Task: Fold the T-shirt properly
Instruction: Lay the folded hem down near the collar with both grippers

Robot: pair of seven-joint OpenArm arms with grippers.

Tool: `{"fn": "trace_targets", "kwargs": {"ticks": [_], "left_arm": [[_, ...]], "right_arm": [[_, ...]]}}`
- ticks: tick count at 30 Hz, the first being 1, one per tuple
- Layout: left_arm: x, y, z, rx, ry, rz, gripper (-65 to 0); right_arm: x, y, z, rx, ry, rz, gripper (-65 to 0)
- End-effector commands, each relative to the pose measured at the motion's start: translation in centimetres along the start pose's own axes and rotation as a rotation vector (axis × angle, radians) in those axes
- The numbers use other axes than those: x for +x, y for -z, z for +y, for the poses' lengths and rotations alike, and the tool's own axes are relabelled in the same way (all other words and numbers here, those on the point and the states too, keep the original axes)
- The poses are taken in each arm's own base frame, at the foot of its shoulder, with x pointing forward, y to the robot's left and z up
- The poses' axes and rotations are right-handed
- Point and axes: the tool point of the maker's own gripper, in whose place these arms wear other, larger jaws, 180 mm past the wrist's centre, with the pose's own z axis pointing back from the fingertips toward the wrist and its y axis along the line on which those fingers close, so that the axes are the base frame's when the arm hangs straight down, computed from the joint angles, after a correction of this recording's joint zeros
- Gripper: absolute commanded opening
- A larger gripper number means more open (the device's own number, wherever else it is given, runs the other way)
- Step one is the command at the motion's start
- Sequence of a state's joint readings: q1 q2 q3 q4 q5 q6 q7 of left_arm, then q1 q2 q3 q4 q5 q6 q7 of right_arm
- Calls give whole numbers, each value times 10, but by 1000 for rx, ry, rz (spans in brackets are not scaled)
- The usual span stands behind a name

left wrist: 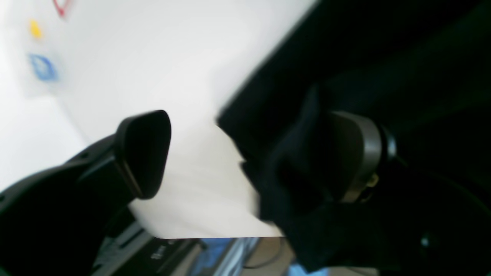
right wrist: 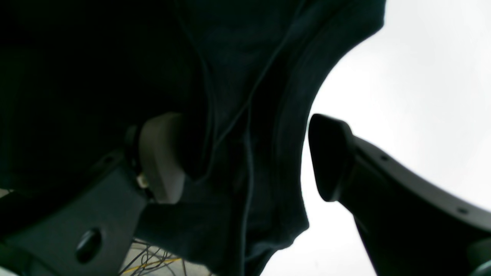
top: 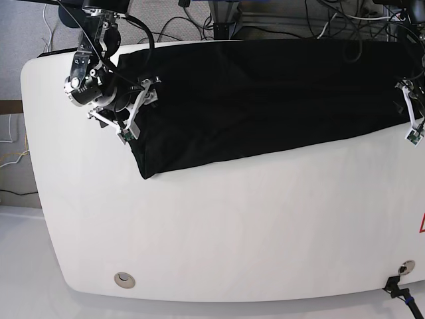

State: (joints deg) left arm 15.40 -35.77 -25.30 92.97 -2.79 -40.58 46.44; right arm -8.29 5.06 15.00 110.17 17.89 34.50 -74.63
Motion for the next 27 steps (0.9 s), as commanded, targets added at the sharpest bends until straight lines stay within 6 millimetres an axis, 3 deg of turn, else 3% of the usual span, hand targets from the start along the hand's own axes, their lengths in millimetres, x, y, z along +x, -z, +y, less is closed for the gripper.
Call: {"fn": "trace_targets", "kwargs": {"ticks": [1,8,12,15,20,25,27], "left_arm": [[25,-21,28,92,44,-65,-64],[71,-58,58,219,61,-205,-64],[73,-59,59,222,59,-212,-64],[71,-46,41,173,38,-205,-64],[52,-18,16,82,-34,-159,-64],[48,-10,-2,42,-68,-153,-64],[37,-6,-16,13,-70,-128,-64]], "right_arm": [[9,-7,-10,-29,-24,-28,-177],[11,-11,-17,-45,-32,-31,-177],[23,-12,-21,-56,-38,-60,-179],[39,-13,-21,-58,-42,-96,-179],[62,5,-13,4,11,-153,-179],[80,10,-7,31,33,-199,-179],[81,11,-4,40,34,-203,-179]]}}
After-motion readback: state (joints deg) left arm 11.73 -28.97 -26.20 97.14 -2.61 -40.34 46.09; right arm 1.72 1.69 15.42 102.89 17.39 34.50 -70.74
